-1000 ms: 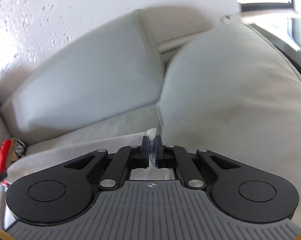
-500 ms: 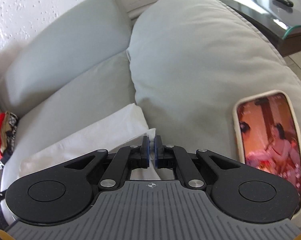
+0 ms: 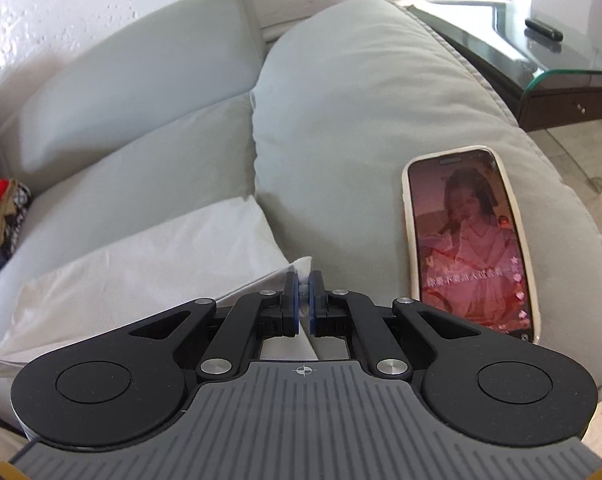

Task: Fold clothes
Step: 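Lift the collar end and fold it over toward the hem with both grippers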

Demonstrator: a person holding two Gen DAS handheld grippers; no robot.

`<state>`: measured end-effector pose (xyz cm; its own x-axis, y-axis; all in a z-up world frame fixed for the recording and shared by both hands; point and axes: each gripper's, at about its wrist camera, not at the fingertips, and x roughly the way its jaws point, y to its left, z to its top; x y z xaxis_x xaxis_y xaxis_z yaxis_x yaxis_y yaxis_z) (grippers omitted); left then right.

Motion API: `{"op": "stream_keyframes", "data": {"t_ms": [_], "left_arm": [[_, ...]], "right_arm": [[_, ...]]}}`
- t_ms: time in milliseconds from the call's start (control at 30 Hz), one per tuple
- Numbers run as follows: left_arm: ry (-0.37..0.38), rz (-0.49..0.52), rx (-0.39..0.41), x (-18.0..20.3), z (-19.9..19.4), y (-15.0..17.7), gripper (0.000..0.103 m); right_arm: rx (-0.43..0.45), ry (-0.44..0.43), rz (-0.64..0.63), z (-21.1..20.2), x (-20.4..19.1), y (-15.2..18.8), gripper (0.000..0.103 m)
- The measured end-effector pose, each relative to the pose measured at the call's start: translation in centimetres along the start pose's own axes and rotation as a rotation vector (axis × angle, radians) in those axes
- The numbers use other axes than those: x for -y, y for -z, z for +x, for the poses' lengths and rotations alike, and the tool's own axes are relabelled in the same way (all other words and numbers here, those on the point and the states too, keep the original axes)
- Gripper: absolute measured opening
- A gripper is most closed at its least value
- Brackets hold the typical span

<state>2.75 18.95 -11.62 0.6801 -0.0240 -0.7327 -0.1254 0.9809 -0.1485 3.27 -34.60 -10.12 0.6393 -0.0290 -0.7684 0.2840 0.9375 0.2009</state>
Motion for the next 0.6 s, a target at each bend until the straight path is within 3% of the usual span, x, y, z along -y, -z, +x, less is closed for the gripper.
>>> {"op": "stream_keyframes", "data": {"t_ms": [167, 333, 433, 500, 600], "left_arm": [[0.001, 0.017, -0.028, 0.1, -0.7, 1.9, 0.003], [-0.069, 0.083, -0.115, 1.1, 0.4, 4.2, 0.004], [-0.115, 0.065, -0.183, 0.8, 0.3, 4.6, 0.017], [-0.136, 0.037, -0.161, 0.4, -1.3, 4.3, 0.028], [-0.121, 0.042, -0.087, 0.4, -3.6, 3.9, 0.032]], "right_arm": [[-0.013, 0.015, 0.018, -0.2, 0.8, 1.4, 0.004], [-0.068, 0.051, -0.051, 0.7, 0.3, 2.6, 0.005], [-0.087, 0.094, -0.096, -0.2, -0.4, 3.0, 0.024], [-0.056, 0.089, -0.094, -2.1, -0.5, 3.0, 0.037], [-0.027, 0.023, -0.052, -4.3, -0.6, 2.8, 0.041]]}}
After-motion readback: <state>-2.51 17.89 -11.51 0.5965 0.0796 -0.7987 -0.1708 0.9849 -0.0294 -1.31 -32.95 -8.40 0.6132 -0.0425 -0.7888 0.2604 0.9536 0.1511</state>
